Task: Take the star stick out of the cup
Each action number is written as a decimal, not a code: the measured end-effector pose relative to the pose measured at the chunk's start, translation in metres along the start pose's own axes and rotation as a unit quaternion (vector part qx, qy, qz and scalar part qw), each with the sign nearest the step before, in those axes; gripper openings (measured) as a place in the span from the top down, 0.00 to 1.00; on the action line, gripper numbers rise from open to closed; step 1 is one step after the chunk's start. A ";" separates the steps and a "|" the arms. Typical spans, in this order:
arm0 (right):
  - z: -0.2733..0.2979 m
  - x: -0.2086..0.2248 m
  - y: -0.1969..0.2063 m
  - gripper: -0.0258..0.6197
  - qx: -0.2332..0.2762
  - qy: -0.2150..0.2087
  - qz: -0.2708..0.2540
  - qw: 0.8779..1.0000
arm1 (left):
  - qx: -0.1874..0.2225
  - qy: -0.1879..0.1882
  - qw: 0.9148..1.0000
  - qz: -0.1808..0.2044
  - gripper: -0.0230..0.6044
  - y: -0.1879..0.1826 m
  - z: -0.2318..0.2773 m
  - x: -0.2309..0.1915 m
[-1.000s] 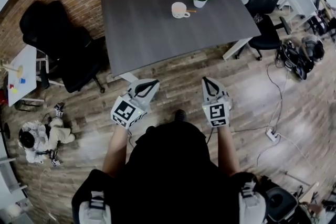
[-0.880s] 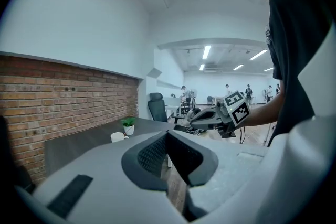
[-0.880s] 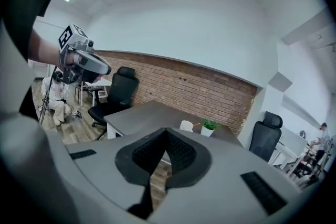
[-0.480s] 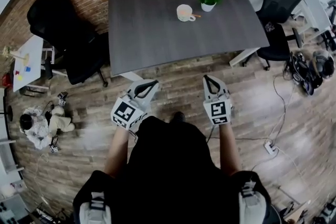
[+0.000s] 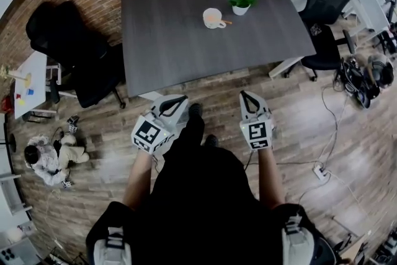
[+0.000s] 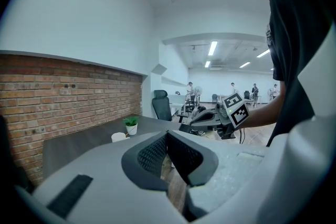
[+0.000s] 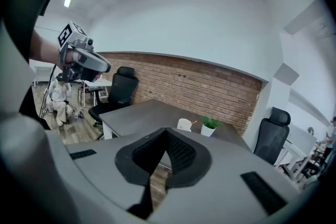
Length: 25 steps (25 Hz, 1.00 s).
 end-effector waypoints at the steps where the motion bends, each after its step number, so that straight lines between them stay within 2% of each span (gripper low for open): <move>1: 0.002 0.003 0.002 0.96 -0.010 0.005 0.006 1.000 | -0.001 0.005 1.000 -0.001 0.96 0.001 0.005 -0.004; 13: 0.063 0.041 -0.022 0.96 -0.032 0.037 0.010 0.999 | 0.009 0.047 0.999 -0.008 0.96 -0.015 0.065 -0.081; 17: 0.087 0.050 -0.028 0.96 -0.035 0.044 0.011 0.998 | 0.017 0.060 0.998 0.004 0.96 -0.021 0.084 -0.108; 25: 0.120 0.068 -0.040 0.96 -0.042 0.064 0.013 0.997 | 0.019 0.086 0.996 0.005 0.96 -0.027 0.115 -0.151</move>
Point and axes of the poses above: the fingertips, and each gripper's own axes: z forward along the fingers, x to its right, y out of its underside, the point moved 5 cm from there along -z, backward along the fingers, and after that the axes turned 5 degrees about -y, right-handed, at the moved point
